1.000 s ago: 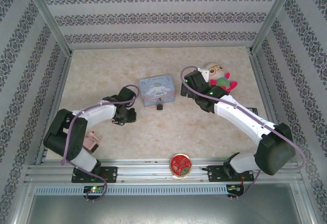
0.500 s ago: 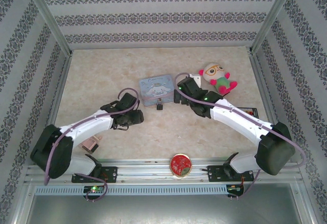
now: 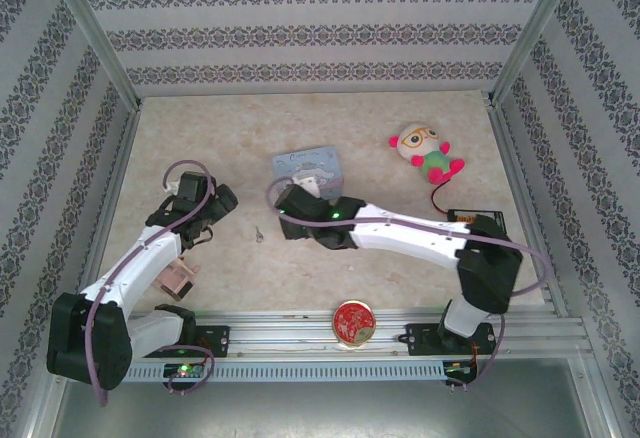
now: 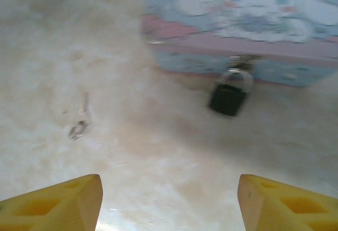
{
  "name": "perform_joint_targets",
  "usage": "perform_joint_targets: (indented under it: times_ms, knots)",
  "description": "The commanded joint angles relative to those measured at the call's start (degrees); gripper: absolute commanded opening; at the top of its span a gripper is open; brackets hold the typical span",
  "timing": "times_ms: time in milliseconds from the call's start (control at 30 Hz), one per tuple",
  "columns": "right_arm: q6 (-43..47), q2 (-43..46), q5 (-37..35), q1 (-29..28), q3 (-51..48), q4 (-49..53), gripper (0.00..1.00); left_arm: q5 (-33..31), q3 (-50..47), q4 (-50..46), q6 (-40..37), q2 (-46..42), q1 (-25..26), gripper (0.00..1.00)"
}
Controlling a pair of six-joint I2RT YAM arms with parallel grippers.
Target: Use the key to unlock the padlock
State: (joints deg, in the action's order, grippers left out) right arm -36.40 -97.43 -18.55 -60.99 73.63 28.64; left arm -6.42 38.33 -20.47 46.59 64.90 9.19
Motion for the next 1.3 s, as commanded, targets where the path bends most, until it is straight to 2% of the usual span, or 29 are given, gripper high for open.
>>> perform_joint_targets:
  times_ms: [0, 133, 300, 467, 600, 867, 1267]
  knots:
    - [2.3, -5.0, 2.9, -1.8, 5.0, 0.8, 0.60, -2.1, -0.6, 5.6, 1.6, -0.3, -3.5, 0.99]
    - [2.9, -11.2, 6.8, -2.5, 9.9, 0.8, 0.48, -2.6, -0.9, 8.9, 1.6, 1.0, -7.6, 0.99]
    - [2.3, -18.0, 11.1, -2.5, 15.0, 1.1, 0.40, -1.8, -0.8, 11.4, 0.8, 3.2, -10.0, 0.99]
    - [1.2, -24.0, 14.1, -2.1, 20.6, 3.3, 0.38, 0.5, -1.0, 13.8, 0.9, 5.0, -10.6, 0.99]
    - [1.1, -27.2, 13.0, -1.5, 24.2, 6.6, 0.38, 1.1, -1.8, 15.0, 1.1, 5.3, -11.0, 0.99]
    - [-0.8, -29.4, 13.5, 0.8, 24.4, 7.5, 0.38, 1.4, -2.9, 16.4, 0.9, 5.0, -11.4, 0.99]
    - [-0.4, -32.5, 16.1, 1.1, 27.8, 6.3, 0.38, 2.0, -3.1, 17.1, 1.0, 6.0, -11.7, 0.99]
